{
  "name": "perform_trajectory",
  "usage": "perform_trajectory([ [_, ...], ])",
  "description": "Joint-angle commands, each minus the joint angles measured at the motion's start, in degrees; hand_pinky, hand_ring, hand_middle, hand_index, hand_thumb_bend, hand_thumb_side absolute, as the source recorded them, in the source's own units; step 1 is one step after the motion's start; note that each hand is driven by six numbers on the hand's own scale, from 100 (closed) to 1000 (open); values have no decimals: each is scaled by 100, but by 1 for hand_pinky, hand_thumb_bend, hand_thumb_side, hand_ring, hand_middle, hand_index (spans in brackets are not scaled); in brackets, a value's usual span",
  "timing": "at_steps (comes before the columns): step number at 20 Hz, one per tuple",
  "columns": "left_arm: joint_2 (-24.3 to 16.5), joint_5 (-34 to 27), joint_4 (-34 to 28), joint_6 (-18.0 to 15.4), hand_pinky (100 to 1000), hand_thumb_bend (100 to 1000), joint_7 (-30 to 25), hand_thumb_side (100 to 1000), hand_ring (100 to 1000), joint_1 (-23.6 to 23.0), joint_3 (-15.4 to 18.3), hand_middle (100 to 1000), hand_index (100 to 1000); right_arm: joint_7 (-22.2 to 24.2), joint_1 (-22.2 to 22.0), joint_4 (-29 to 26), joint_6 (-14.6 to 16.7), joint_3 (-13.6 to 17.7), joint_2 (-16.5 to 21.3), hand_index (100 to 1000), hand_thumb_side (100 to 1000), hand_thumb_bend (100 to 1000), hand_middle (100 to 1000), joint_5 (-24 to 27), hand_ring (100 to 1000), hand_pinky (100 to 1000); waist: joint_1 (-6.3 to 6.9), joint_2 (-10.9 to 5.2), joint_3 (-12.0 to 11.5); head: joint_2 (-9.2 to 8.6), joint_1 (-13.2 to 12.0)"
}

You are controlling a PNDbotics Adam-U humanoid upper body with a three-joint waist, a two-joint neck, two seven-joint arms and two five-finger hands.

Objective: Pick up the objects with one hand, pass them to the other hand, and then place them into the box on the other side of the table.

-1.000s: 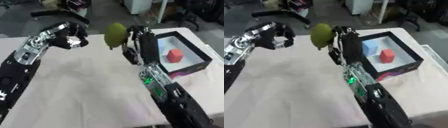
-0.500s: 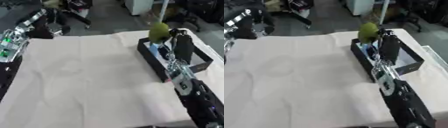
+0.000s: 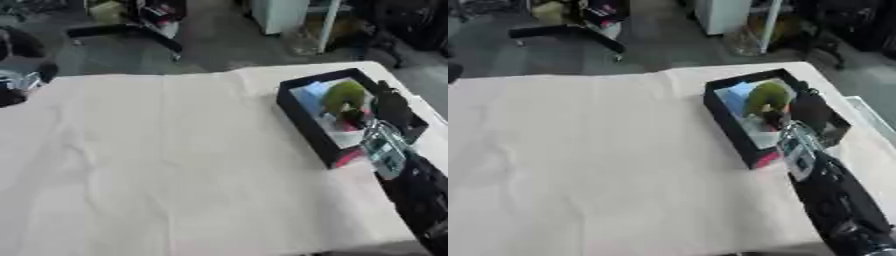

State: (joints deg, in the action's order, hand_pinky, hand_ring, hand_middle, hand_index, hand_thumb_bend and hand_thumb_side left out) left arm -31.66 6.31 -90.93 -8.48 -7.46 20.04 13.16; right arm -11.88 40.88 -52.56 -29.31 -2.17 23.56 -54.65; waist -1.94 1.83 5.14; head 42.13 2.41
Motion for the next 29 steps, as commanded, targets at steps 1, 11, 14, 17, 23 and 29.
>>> perform_trajectory([
  [1, -12, 92, -408, 233, 740, 491, 360, 393, 622, -232, 477, 602, 645, 890, 78, -625, 34, 289, 639, 1000, 595, 547, 771, -791, 809, 731, -9, -90, -2, -48, -43],
  [11, 933, 568, -997, 745, 730, 563, 1479, 418, 619, -914, 1285, 599, 636, 298, -1234, -3598, -111, 1119, 706, 994, 502, 100, 601, -648, 700, 536, -66, -46, 28, -15, -497],
  [14, 1268, 676, -1201, 808, 732, 576, 1614, 427, 621, -1002, 1340, 601, 638, -576, -1728, -4321, 16, 1119, 159, 988, 498, 100, 580, -112, 678, 510, -53, -45, 46, 22, -665],
  [17, 1542, 670, -1345, 838, 730, 568, 1756, 421, 622, -1083, 1351, 601, 635, -1376, -2093, -4771, 267, 1012, -408, 974, 481, 100, 549, 382, 645, 475, -31, -40, 56, 1, -754],
  [23, 2008, 435, -1298, 825, 728, 558, 1916, 415, 619, -1372, 1365, 598, 629, -2535, -2842, -4981, 1092, 556, -1223, 954, 464, 100, 504, 1597, 601, 423, 24, -62, 22, 18, -985],
  [29, 2175, -17, -1159, 786, 724, 545, 1828, 419, 603, -1535, 1420, 586, 626, -3085, -3127, -4727, 1384, 485, -1396, 947, 463, 100, 498, 2165, 594, 408, 29, -108, 15, 97, -1238],
])
